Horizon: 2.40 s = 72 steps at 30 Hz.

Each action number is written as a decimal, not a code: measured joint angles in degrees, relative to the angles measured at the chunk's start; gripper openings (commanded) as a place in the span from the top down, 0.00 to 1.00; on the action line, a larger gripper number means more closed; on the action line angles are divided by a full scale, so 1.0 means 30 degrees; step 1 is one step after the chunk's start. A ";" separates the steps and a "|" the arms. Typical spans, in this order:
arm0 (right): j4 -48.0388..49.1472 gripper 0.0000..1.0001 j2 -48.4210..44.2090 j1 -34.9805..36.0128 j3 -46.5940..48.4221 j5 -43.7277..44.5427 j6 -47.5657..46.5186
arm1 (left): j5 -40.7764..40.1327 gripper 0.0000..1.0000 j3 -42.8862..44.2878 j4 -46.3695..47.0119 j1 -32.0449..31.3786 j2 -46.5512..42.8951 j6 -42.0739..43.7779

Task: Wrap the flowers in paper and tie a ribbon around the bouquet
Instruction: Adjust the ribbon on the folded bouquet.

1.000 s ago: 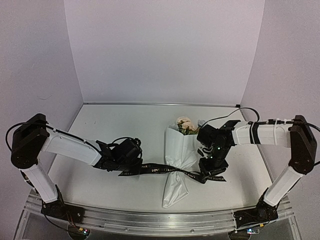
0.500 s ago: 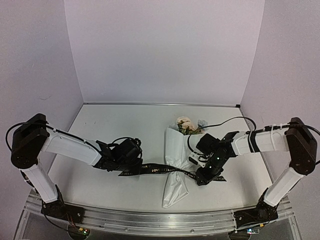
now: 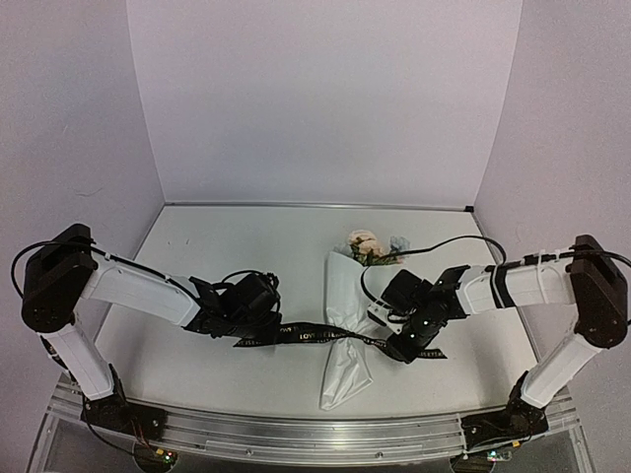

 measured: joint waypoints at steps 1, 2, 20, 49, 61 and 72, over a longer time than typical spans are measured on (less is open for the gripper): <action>-0.0225 0.99 -0.0134 0.0013 -0.0013 0.0308 0.0113 | 0.0000 1.00 0.0000 0.0000 0.0000 0.0000 0.0000; -0.0468 1.00 -0.0331 0.0042 -0.0020 0.0598 0.0200 | 0.0003 1.00 0.0000 0.0000 0.0000 0.0000 0.0000; -0.5432 1.00 0.1627 0.0027 0.7565 0.2118 0.0017 | 0.0095 1.00 0.0131 0.0007 0.0000 0.0022 0.0736; -0.6652 0.58 0.1969 -0.1415 0.6102 0.3269 0.7974 | 0.0590 1.00 0.0510 0.0045 0.0000 0.0087 0.1027; -0.5460 0.59 0.1670 -0.1325 0.5040 0.2397 1.1307 | 0.0587 1.00 0.0510 0.0058 0.0000 0.0087 0.1027; -0.3686 0.66 0.1670 -0.1055 0.3427 0.2380 1.3708 | 0.0590 1.00 0.0510 0.0248 0.0000 0.0087 0.1020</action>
